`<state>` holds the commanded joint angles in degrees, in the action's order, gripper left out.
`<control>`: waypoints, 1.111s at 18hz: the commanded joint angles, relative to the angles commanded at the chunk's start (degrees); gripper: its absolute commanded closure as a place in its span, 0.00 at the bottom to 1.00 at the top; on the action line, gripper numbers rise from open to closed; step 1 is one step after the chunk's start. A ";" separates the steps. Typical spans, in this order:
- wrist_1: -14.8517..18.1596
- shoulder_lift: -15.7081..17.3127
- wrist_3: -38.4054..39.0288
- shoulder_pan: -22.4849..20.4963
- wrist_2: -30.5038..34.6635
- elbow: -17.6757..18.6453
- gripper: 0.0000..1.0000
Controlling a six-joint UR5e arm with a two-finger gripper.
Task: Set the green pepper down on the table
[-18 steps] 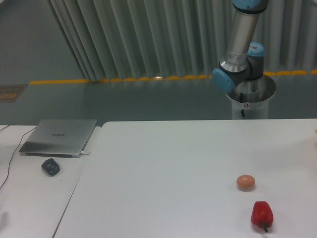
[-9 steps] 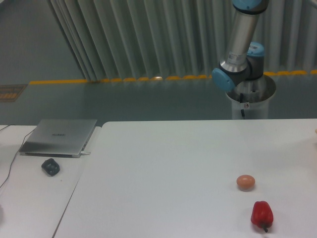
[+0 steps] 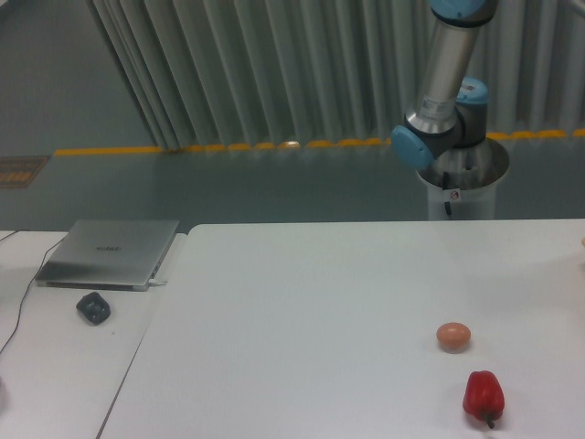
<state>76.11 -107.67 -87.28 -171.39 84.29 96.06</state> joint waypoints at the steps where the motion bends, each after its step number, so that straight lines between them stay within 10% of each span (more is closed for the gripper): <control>1: 0.00 0.00 0.44 0.00 0.00 -0.35 0.47; 9: 9.39 0.44 0.35 2.63 4.38 -11.24 0.50; 20: 13.97 0.97 1.58 8.26 4.51 -14.32 0.49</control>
<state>90.08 -106.70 -85.70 -163.12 88.79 81.74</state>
